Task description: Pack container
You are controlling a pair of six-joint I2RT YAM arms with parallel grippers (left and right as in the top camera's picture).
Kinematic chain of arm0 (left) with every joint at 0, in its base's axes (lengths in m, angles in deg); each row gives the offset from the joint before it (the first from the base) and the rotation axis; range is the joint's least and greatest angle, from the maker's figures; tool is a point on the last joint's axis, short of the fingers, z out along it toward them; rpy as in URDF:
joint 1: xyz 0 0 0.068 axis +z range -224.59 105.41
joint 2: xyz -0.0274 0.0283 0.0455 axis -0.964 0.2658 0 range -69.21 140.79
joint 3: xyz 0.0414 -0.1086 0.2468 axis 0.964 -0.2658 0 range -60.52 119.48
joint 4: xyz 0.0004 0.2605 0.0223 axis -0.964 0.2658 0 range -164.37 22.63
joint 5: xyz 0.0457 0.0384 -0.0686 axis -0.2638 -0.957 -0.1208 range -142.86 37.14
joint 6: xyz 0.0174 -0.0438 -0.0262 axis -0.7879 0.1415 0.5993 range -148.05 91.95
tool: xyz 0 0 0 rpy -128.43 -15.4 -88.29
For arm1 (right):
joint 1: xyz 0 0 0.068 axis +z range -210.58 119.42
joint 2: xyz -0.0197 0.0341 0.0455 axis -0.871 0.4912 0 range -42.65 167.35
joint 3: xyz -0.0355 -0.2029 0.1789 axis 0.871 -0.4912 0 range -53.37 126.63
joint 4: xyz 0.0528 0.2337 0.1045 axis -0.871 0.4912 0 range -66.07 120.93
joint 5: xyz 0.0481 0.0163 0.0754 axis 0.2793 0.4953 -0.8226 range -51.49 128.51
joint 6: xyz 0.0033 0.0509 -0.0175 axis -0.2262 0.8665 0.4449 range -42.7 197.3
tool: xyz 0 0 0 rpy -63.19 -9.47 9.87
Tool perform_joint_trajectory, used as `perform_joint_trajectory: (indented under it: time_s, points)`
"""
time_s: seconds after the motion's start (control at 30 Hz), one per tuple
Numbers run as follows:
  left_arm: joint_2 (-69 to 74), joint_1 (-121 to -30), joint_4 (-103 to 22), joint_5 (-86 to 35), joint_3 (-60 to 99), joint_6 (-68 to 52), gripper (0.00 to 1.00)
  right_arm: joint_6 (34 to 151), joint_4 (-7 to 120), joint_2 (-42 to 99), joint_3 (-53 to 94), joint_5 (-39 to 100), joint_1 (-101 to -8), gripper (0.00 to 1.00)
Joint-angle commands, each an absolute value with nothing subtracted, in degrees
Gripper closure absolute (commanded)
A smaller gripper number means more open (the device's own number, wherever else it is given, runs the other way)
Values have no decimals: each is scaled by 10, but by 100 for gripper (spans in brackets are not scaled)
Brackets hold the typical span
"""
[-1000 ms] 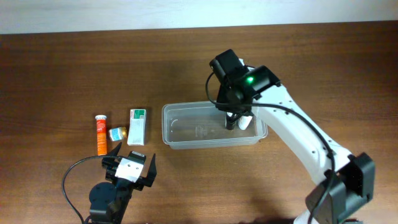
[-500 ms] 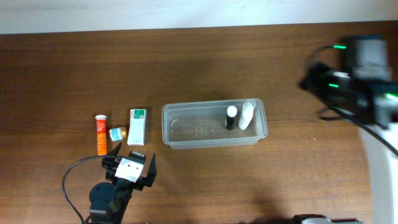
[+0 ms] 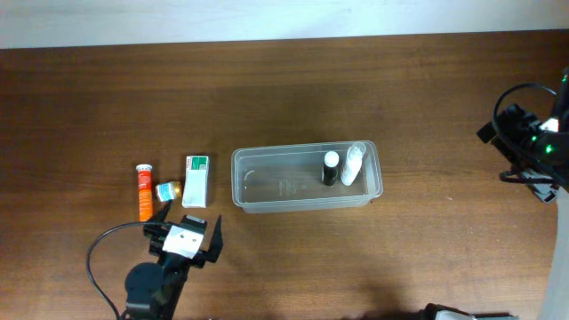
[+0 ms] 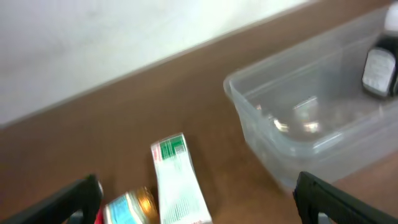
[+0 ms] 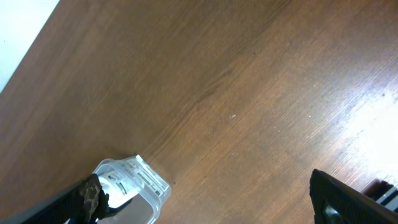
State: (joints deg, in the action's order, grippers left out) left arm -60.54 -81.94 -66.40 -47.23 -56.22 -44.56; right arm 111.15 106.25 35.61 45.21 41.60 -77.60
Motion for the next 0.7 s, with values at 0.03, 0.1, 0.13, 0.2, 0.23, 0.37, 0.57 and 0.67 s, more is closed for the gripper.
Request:
perform_joint_trajectory:
  time_s: [0.03,0.1,0.13,0.2,0.23,0.37,0.57,0.67]
  points:
    - [-609,-817,-704,-550,-486,-373,0,1105,1063,367,455,411,-779,2]
    - [-606,-817,-700,-605,-440,-366,0,1105,1063,369,455,411,-779,2]
    - [-603,-817,-694,-628,-420,-366,0,1105,1063,369,455,411,-779,2]
    - [-589,-817,-668,-689,-371,-366,0,1105,1063,369,455,411,-779,2]
    - [-580,-817,-651,-720,-348,-366,0,1105,1063,369,455,411,-779,2]
    - [-515,-816,-532,-818,-235,-366,0,1105,1063,369,455,411,-779,2]
    - [-339,-786,-374,-832,-71,-347,0,1105,1063,369,455,411,-779,2]
    - [-263,-737,-349,-756,-27,-332,0,1105,1063,369,455,411,-779,2]
